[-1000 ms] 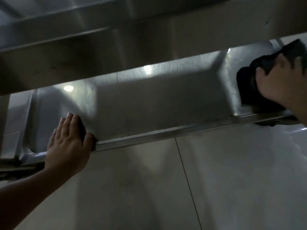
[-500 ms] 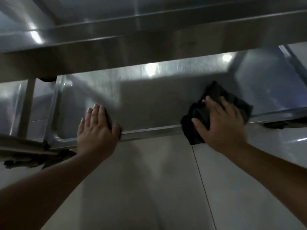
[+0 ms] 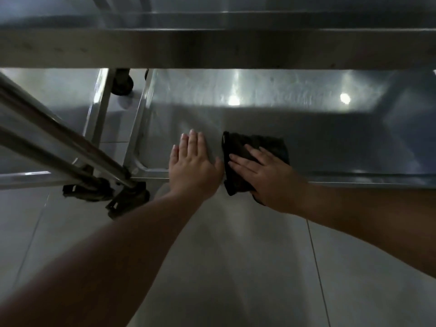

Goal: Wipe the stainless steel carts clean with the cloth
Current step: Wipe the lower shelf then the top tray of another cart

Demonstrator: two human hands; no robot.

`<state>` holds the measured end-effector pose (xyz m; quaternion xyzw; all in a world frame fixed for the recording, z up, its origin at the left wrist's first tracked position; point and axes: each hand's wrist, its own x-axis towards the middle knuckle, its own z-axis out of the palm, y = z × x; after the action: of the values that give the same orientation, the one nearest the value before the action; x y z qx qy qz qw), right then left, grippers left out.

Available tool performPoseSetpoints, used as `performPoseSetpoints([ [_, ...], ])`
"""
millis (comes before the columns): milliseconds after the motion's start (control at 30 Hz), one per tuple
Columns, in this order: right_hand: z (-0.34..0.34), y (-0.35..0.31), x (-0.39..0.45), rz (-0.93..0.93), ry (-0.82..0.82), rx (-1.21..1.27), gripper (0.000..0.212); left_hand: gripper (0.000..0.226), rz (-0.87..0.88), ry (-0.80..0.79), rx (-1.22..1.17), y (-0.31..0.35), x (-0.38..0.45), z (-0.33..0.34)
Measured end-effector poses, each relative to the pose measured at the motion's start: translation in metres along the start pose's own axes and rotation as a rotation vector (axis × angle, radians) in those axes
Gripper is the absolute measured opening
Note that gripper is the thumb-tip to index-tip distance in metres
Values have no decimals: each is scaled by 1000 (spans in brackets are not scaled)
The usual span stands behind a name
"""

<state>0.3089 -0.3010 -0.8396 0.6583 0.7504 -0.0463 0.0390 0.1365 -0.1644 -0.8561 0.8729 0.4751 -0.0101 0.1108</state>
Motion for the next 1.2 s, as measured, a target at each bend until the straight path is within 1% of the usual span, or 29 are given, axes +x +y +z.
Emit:
performPoseSetpoints([
  [133, -13, -9, -2, -30, 26, 117, 66, 85, -6, -16, -26, -2, 2, -1],
  [267, -28, -27, -3, 29, 101, 206, 52, 84, -16, -76, -62, -1, 4, -9],
  [333, -38, -33, -4, 54, 108, 235, 49, 86, 18, -152, -41, -5, 5, -21],
  [367, -46, -36, -5, 95, 67, 247, 50, 87, 43, -205, -17, -8, 5, -30],
  [433, -65, -45, -13, 201, -66, 292, 53, 84, 64, -293, -19, -16, -5, -52],
  [500, -85, -56, -23, 298, -220, 385, 55, 76, 75, -332, -28, -23, -34, -75],
  [567, -108, -70, -37, 408, -446, 497, 56, 71, 102, -389, 62, -30, -77, -99],
  [600, -120, -78, -41, 445, -564, 511, 55, 69, 100, -439, 107, -33, -100, -110],
  [667, -143, -97, -50, 450, -822, 453, 42, 62, 69, -573, 147, -39, -143, -135],
  [733, -169, -121, -62, 369, -1045, 407, 24, 57, 45, -696, 140, -44, -182, -163],
  [800, -198, -146, -75, 327, -1198, 400, 9, 55, 28, -774, 106, -46, -217, -194],
  [833, -214, -157, -81, 304, -1241, 410, 9, 55, 15, -798, 84, -47, -233, -212],
  [867, -229, -168, -87, 297, -1254, 415, 13, 54, 0, -819, 62, -47, -246, -229],
  [900, -248, -179, -92, 281, -1256, 396, 8, 54, -13, -835, 41, -47, -257, -248],
  [933, -266, -188, -96, 277, -1237, 377, 10, 55, -25, -841, 22, -47, -267, -268],
  [1000, -308, -203, -100, 288, -1198, 354, 38, 54, -49, -844, -13, -48, -281, -309],
  [1033, -330, -209, -100, 299, -1179, 382, 44, 54, -63, -846, -25, -49, -286, -331],
  [1133, -401, -228, -96, 318, -1168, 435, 47, 50, -95, -849, -38, -53, -301, -398],
  [1200, -446, -243, -94, 335, -1087, 453, 51, 49, -90, -826, -52, -56, -310, -442],
])
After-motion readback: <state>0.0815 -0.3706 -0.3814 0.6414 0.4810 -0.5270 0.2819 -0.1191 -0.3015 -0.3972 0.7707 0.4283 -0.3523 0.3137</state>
